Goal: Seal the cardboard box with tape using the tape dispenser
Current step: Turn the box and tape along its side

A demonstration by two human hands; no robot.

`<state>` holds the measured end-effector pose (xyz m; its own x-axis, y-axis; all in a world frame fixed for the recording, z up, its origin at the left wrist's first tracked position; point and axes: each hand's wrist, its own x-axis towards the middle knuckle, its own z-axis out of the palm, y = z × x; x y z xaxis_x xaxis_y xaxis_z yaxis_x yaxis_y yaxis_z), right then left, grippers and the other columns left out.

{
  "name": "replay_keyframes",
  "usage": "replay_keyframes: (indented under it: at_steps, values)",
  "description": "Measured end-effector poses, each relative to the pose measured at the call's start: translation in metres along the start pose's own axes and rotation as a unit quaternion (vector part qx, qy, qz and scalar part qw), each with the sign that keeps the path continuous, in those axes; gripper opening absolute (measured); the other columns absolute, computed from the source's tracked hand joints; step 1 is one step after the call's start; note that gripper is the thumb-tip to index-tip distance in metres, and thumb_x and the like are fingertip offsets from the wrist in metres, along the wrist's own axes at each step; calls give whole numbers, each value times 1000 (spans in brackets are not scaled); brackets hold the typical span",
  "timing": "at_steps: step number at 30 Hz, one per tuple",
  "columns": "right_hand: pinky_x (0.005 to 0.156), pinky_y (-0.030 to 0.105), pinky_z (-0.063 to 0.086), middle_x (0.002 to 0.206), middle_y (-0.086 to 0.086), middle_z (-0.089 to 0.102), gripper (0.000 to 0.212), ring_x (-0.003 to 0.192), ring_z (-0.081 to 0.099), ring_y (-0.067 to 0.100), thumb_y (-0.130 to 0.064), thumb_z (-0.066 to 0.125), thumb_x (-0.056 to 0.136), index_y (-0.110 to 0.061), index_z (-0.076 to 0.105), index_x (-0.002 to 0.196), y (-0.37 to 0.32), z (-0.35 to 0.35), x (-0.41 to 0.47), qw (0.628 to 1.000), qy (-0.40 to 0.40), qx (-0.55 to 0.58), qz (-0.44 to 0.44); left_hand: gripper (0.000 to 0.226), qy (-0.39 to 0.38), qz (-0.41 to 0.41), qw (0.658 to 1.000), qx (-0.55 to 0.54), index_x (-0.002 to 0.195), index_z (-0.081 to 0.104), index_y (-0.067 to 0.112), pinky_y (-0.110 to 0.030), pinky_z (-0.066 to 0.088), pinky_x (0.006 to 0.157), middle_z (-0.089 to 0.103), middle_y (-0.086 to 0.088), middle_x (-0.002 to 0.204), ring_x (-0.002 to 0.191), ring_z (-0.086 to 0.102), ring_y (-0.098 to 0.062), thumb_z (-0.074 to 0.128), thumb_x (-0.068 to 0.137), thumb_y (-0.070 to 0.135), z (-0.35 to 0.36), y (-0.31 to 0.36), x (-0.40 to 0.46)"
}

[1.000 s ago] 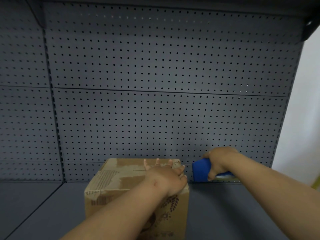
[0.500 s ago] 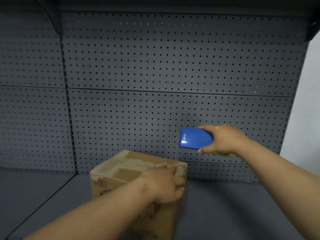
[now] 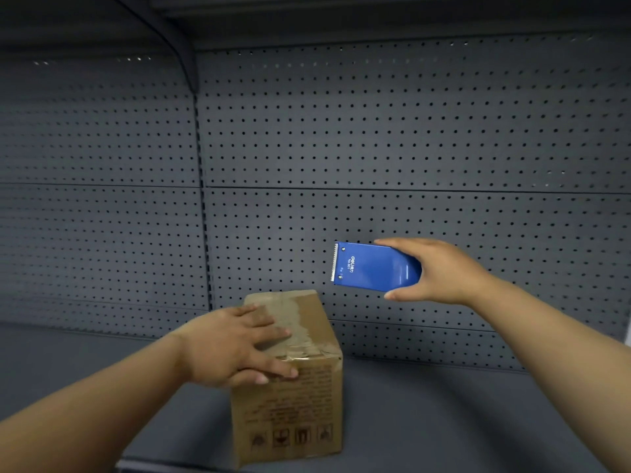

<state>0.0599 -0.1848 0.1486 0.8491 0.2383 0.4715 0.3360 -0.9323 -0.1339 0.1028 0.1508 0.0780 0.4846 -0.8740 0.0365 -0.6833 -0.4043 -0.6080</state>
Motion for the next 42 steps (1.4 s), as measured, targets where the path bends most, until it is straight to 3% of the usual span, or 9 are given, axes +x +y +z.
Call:
replay_keyframes:
  at_steps: [6,8,11,13,15,16,19,37,42]
  values:
    - [92,31,43,126,-22,49,81,112,47,7,-51,75,63,-48,32,132,-46,19,26,999,0,-1,-40,50,71,-29,986,-145,127,44,54,-26,52,87,51,15,138,114,57,-4,14,89,66,26,-23,-40]
    - [92,30,42,122,-25,48,82,111,47,8,-51,75,62,-49,32,132,-57,25,32,999,-1,6,-51,75,111,-119,929,-332,120,58,43,-27,45,97,54,16,134,116,51,3,10,76,80,21,-19,-35]
    - [93,32,42,120,-25,48,83,110,47,9,-52,75,61,-50,31,132,-79,38,47,998,-2,12,-65,59,254,-279,672,-638,107,66,25,-20,48,89,67,4,114,99,61,0,36,81,68,9,-25,-22]
    - [94,34,43,122,-20,52,84,109,48,9,-56,74,59,-51,31,132,-93,44,56,997,-2,18,-70,48,245,-302,468,-793,123,56,19,-29,43,100,61,1,123,111,58,-10,41,90,50,4,-34,-10]
    - [94,34,43,122,-19,53,86,108,48,7,-64,67,54,-54,27,130,-105,48,63,997,1,19,-76,46,238,-274,344,-866,121,55,16,-39,39,104,64,-1,112,108,59,-19,38,93,48,1,-41,-4]
    - [94,34,44,122,-20,53,87,107,48,6,-67,63,53,-55,25,129,-110,50,66,997,3,18,-77,45,235,-258,317,-882,113,58,15,-40,40,101,67,-2,103,101,61,-21,37,93,48,-1,-45,-3]
    - [94,35,44,120,-17,55,86,106,50,8,-69,60,52,-54,26,130,-121,54,73,997,9,10,-81,48,224,-236,310,-893,101,66,15,-41,44,97,71,-6,96,96,63,-26,33,94,49,3,-55,-5]
    - [94,29,42,119,-12,59,83,106,53,9,-63,67,52,-54,30,126,-146,70,81,996,39,43,-68,44,196,-185,329,-905,115,63,19,-36,49,92,68,-6,116,100,64,-20,38,93,47,25,-78,-9]
    - [94,28,41,118,-11,60,84,106,52,8,-65,66,52,-56,27,126,-147,73,78,997,31,27,-61,69,175,-146,277,-933,125,57,11,-41,37,106,60,-12,129,110,56,-25,33,86,62,24,-75,-4]
